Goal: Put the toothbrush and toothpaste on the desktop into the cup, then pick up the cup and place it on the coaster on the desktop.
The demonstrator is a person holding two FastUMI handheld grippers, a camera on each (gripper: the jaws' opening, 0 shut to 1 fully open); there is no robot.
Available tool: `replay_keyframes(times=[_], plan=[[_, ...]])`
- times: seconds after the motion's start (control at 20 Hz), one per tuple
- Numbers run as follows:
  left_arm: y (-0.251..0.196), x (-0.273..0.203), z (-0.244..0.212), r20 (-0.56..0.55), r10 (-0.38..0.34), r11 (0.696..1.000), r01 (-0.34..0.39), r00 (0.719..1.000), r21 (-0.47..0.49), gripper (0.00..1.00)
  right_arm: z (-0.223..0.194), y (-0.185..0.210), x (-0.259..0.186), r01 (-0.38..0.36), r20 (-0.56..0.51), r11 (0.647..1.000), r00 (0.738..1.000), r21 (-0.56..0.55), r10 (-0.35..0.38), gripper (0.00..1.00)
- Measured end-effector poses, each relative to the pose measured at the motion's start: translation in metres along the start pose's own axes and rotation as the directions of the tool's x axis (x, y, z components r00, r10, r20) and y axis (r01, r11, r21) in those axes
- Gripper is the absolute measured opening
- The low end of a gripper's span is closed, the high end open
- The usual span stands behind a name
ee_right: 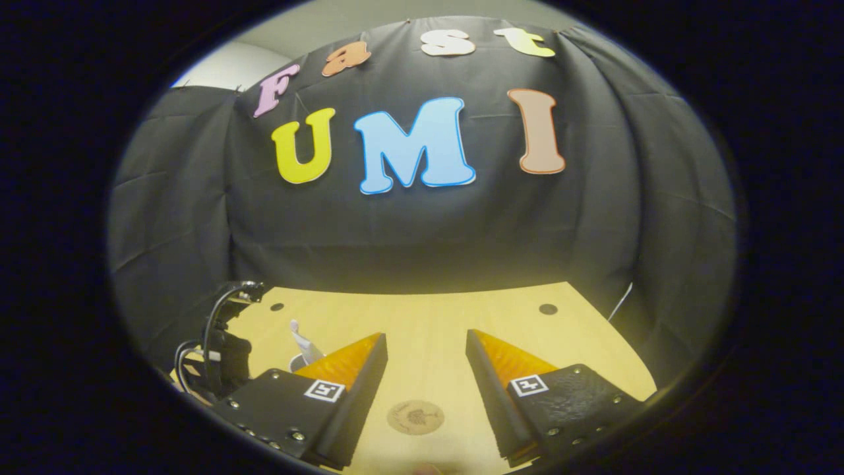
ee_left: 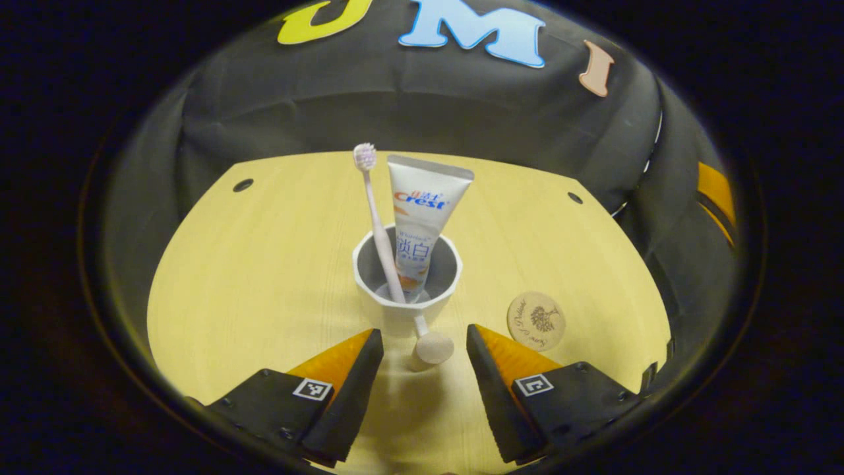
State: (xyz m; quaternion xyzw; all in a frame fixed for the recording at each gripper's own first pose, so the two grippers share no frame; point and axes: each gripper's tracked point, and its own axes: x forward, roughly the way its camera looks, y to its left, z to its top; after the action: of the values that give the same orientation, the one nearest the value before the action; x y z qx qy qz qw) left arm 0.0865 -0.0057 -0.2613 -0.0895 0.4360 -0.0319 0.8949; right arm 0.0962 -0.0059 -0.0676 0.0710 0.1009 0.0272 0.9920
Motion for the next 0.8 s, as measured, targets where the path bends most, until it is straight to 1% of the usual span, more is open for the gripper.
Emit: replay_keyframes(times=[0.05,0.2,0.3,0.35,0.45,0.5,0.55,0.7,0.75,0.8], plan=[[0.0,0.002,-0.003,-0.039,0.001,1.0,-0.002,0.999,-0.026,0.84,-0.003,-0.006,-0.004,0.01,-0.01,1.0,1.0,0.005,-0.01,0.76],[0.005,0.01,-0.009,-0.121,0.01,0.997,-0.019,0.993,-0.078,0.86,-0.016,-0.023,-0.014,0.039,-0.042,0.999,0.998,0.007,-0.038,0.76],[0.008,0.015,-0.01,-0.167,0.023,0.995,-0.038,0.986,-0.09,0.82,-0.024,-0.031,-0.02,0.051,-0.062,0.999,0.997,0.002,-0.051,0.76],[0.009,0.017,-0.011,-0.188,0.03,0.995,-0.047,0.982,-0.087,0.85,-0.028,-0.033,-0.022,0.054,-0.071,0.999,0.996,0.0,-0.054,0.76],[0.013,0.021,-0.01,-0.218,0.048,0.996,-0.063,0.975,-0.067,0.8,-0.032,-0.036,-0.026,0.054,-0.081,0.998,0.995,0.011,-0.053,0.76],[0.012,0.023,-0.01,-0.232,0.053,0.996,-0.068,0.971,-0.057,0.75,-0.033,-0.036,-0.027,0.05,-0.085,0.999,0.995,0.018,-0.049,0.76],[0.012,0.025,-0.009,-0.24,0.061,0.996,-0.074,0.969,-0.045,0.79,-0.036,-0.036,-0.028,0.049,-0.089,0.999,0.995,0.023,-0.047,0.76],[0.012,0.029,-0.004,-0.261,0.083,0.996,-0.089,0.962,-0.014,0.79,-0.039,-0.037,-0.029,0.045,-0.093,0.998,0.995,0.033,-0.041,0.76],[0.013,0.028,0.0,-0.27,0.089,0.995,-0.095,0.959,-0.009,0.75,-0.04,-0.037,-0.029,0.041,-0.093,0.998,0.995,0.037,-0.037,0.76],[0.011,0.029,0.001,-0.278,0.087,0.996,-0.093,0.957,-0.009,0.75,-0.04,-0.037,-0.03,0.039,-0.092,0.998,0.995,0.04,-0.035,0.76]])
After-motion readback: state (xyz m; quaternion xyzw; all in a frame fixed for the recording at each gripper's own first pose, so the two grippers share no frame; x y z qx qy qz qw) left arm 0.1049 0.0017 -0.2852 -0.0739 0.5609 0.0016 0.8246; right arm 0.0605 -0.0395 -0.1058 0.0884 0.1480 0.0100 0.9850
